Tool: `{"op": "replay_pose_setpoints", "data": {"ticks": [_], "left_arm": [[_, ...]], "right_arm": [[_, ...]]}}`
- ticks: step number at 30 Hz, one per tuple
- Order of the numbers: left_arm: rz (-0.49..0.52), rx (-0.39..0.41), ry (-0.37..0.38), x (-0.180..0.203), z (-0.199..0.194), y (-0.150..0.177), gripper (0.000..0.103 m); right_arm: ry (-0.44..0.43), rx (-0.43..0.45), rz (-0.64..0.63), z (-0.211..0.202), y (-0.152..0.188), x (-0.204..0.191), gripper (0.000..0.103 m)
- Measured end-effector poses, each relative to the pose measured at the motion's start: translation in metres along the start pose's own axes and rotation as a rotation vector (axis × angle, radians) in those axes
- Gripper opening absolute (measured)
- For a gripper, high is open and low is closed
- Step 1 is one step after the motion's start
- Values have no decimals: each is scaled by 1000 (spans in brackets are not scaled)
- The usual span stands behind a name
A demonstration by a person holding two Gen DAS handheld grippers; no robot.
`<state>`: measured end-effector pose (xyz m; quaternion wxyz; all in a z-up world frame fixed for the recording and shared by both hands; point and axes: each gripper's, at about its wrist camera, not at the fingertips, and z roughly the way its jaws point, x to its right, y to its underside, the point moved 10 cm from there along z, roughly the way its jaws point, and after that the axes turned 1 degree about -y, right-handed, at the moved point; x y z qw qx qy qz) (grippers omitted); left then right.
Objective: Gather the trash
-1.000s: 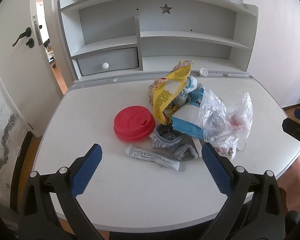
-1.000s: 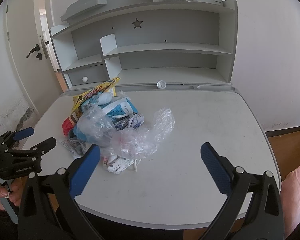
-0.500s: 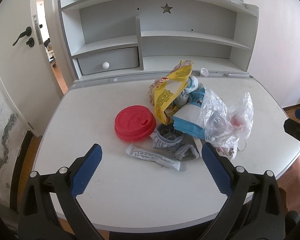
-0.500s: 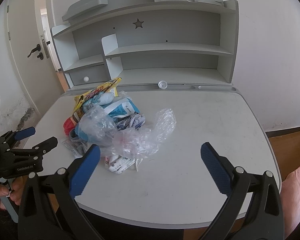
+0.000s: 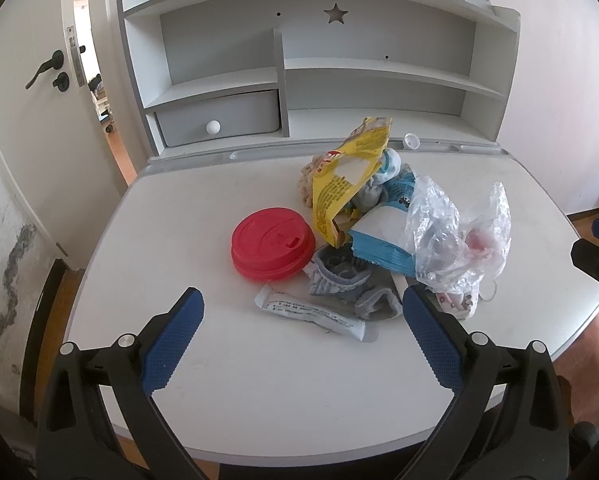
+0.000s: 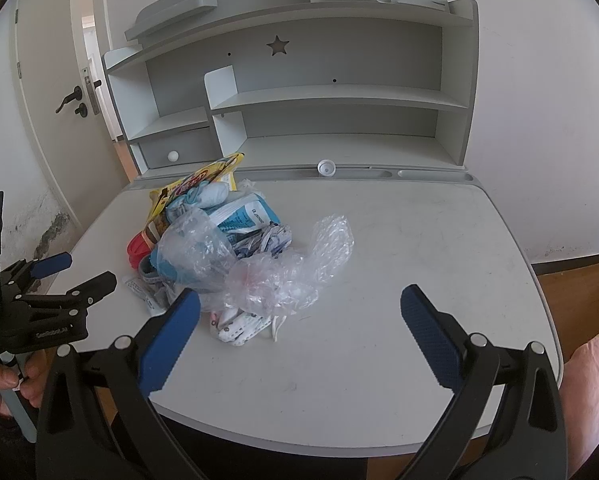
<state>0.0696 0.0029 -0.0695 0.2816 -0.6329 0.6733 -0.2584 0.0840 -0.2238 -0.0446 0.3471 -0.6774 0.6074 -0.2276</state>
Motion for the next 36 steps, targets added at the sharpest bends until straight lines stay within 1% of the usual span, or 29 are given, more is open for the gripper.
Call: {"op": "replay_pose_setpoints", "data": {"ticks": [5,10,14,19,21,24,26,28,30,32,34,35,36], "left_arm": [[-3,0,-3,-5,1,-1,97],[-18,-2,16,-11,2,-6,97],[6,1,17,-13,6,-16,97],[80,7,24,-3,28,-41,97],[117,-13,17,2,44,-50,97],[134,-39,41,14,53,-63,97],[162,-24,63,27,49,-77,97],[211,-5,42,39,50,-91,97],[249,-5,16,44,57,-100,97],[266,-30,-6,40,68,-100,97],[275,-52,7,32,76,-95,96],[279,-52,16,29,78,-93,94],[283,-54,33,24,80,-91,89]], "right_arm": [[1,0,0,0,0,1,97],[-5,-6,3,1,1,3,97],[-20,-18,4,5,2,5,97],[-39,-28,-8,10,3,7,97],[-40,-32,-12,12,3,9,97],[-49,-42,-6,14,3,13,97],[-54,-47,0,16,3,16,97],[-60,-54,8,19,3,20,97],[-67,-63,17,23,4,24,97],[-69,-73,20,26,6,27,97],[-71,-85,23,30,8,31,97],[-73,-90,26,31,9,33,97],[-78,-95,32,33,10,36,97]]}}
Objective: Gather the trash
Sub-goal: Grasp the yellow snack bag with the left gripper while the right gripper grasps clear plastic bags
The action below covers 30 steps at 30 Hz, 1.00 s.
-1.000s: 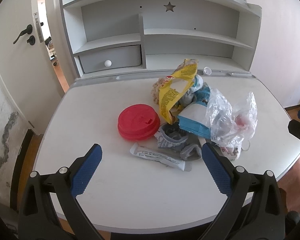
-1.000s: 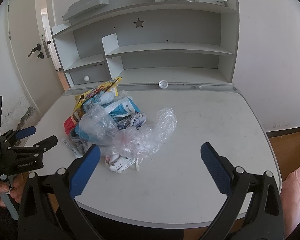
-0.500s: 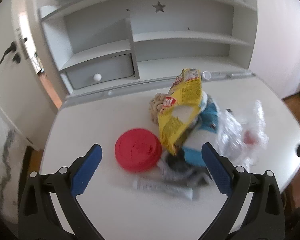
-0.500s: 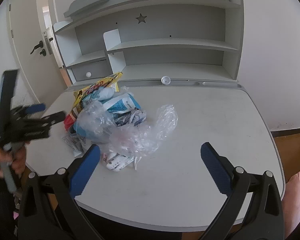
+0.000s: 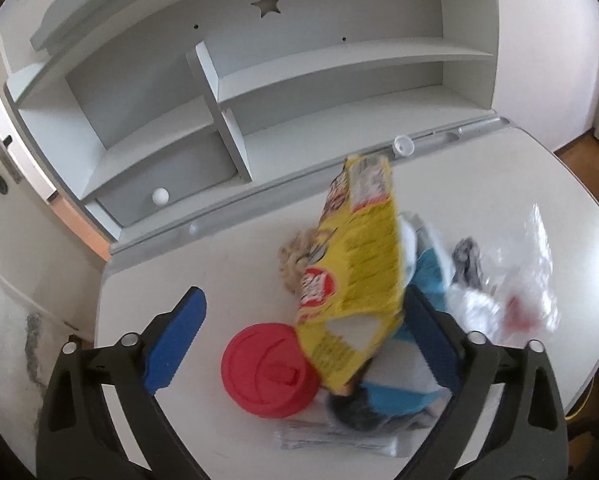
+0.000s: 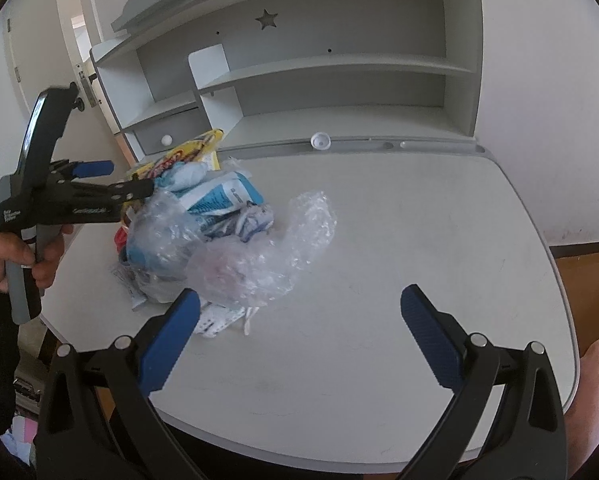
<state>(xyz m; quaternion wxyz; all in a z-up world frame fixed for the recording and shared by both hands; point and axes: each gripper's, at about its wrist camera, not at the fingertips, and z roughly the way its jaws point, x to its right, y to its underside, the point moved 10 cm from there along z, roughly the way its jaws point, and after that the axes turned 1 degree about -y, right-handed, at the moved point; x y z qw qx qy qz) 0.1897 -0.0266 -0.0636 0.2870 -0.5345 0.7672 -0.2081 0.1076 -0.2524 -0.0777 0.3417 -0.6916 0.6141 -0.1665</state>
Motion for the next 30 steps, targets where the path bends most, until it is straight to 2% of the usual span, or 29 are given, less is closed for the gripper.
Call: {"op": "replay_pose_setpoints", "data": {"ticks": [2,4,6,10,14,17,21,24,27,29,30], "left_arm": [[-1,-2,43,-1,5,3,71],[-15,-17,95,-1,12,6,38],[-16,-19,137,2,14,8,32],[-40,15,127,-5,11,7,22],[-96,67,90,-31,-4,-2,18],[-121,99,68,-47,-16,-9,18],[-142,135,-8,-70,-29,-14,18],[-97,188,-85,-76,-43,-24,18],[-25,247,-174,-74,-57,-35,18],[-15,254,-180,-73,-58,-40,18],[-10,260,-204,-74,-56,-44,18]], "right_arm": [[-12,-12,21,6,0,5,97],[-36,-27,51,12,1,8,97],[-61,-36,79,18,-2,8,97],[-112,-42,32,23,-10,-16,93],[-156,-68,-87,30,-14,-55,92],[-150,-78,-220,36,-16,-86,92],[-162,-95,-356,48,-14,-121,92],[-141,-110,-442,60,-9,-137,90],[-77,-132,-492,76,-7,-137,74],[-72,-145,-489,84,-7,-136,63],[-85,-153,-478,87,-7,-135,49]]}}
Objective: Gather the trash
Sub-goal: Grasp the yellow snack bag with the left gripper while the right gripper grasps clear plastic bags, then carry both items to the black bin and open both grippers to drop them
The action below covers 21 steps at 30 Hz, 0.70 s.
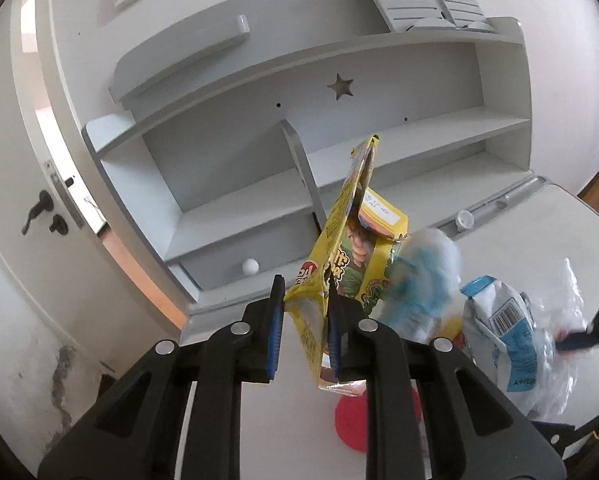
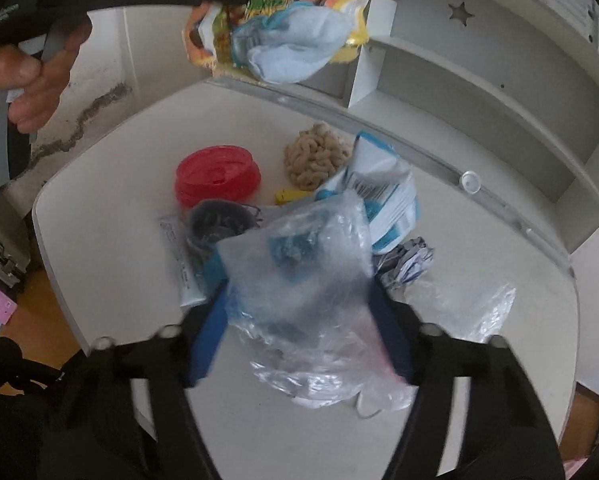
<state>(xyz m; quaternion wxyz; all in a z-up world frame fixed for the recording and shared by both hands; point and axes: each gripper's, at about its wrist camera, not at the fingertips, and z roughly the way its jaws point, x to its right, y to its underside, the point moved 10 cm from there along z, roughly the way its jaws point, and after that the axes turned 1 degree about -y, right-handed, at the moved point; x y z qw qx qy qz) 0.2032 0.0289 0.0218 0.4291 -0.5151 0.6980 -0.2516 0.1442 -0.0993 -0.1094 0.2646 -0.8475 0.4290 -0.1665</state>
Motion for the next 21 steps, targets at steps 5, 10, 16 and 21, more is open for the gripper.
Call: {"op": "replay_pose_setpoints", "data": {"ticks": [5,10,16,21], "left_arm": [[-32,-5,-11,-6,8,-5,18],[-54,-9,-2,-4,6,-9,18],[-96,-4,84,15,-21,-11,18],[-83,22,191,71,-54,-14,18]], "right_arm": [[-22,42,83,-13,-9,15,10],[-84,163,198,-48,-32,38,8],[-245,308,370,-98,-43,76,8],[-379,379,503,-142,-17,114,8]]}}
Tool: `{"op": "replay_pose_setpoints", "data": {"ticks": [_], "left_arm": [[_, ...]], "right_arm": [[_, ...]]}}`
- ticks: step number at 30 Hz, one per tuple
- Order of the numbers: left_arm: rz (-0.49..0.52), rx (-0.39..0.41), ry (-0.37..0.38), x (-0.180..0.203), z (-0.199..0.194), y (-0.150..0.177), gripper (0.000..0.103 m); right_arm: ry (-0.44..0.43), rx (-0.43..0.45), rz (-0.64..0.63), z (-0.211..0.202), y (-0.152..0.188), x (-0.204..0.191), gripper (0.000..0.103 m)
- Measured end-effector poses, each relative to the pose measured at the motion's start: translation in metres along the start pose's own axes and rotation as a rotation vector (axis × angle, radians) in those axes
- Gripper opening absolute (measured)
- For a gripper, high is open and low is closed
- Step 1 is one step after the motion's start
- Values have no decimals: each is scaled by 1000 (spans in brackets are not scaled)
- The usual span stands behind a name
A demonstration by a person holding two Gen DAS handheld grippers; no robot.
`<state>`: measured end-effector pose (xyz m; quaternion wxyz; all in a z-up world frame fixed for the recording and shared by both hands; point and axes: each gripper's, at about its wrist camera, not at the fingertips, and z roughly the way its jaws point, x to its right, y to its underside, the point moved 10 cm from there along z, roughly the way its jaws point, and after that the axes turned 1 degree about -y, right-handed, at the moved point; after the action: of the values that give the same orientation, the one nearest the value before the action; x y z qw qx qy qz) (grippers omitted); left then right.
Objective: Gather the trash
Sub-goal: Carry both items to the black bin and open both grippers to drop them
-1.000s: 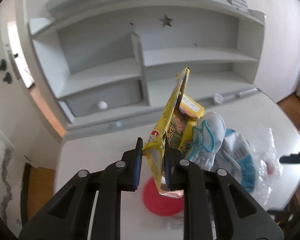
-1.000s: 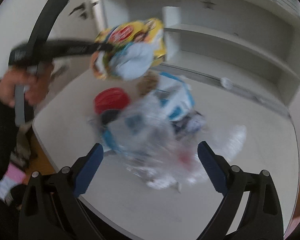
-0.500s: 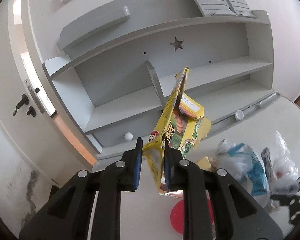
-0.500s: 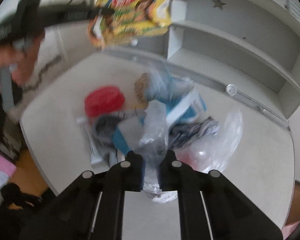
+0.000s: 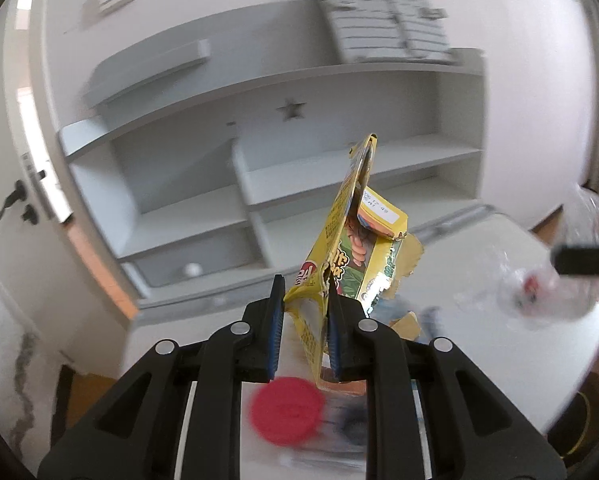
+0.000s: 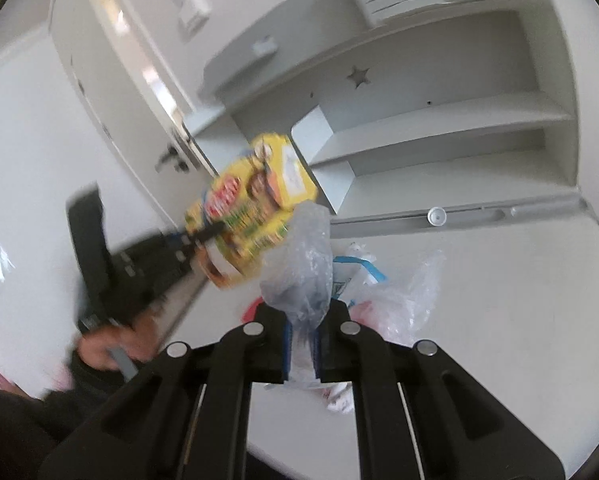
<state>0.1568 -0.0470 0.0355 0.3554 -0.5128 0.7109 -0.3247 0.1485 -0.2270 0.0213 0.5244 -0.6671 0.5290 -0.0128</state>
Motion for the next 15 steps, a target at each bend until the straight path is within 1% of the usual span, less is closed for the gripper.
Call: {"op": "replay_pose_setpoints", "data": {"ticks": [2,4,5,7,9,11,12,14,15], "left_arm": [[16,11,52,32,-8,1,18],[40,16,121,74,-15,3,18],[50,15,157,92,-18,5,18],[79,11,245,142,-24,9,18],[111,3,339,195,-32,15,18],[150,-5,438,250,-42,22,18],[180,-10,510,290,-51,29,18],[222,-23,600,342,-62,41,18],[255,-46,664,381,-69,54,18]], "right_arm": [[0,33,36,-31,3,12,8],[17,70,71,-67,10,29,8],[35,92,96,-89,17,40,8],[90,135,128,-130,32,62,8],[171,178,159,-175,54,86,8],[272,221,207,-227,86,117,8],[323,235,230,-248,102,130,8],[442,258,290,-296,145,160,8],[502,260,326,-316,169,177,8]]}}
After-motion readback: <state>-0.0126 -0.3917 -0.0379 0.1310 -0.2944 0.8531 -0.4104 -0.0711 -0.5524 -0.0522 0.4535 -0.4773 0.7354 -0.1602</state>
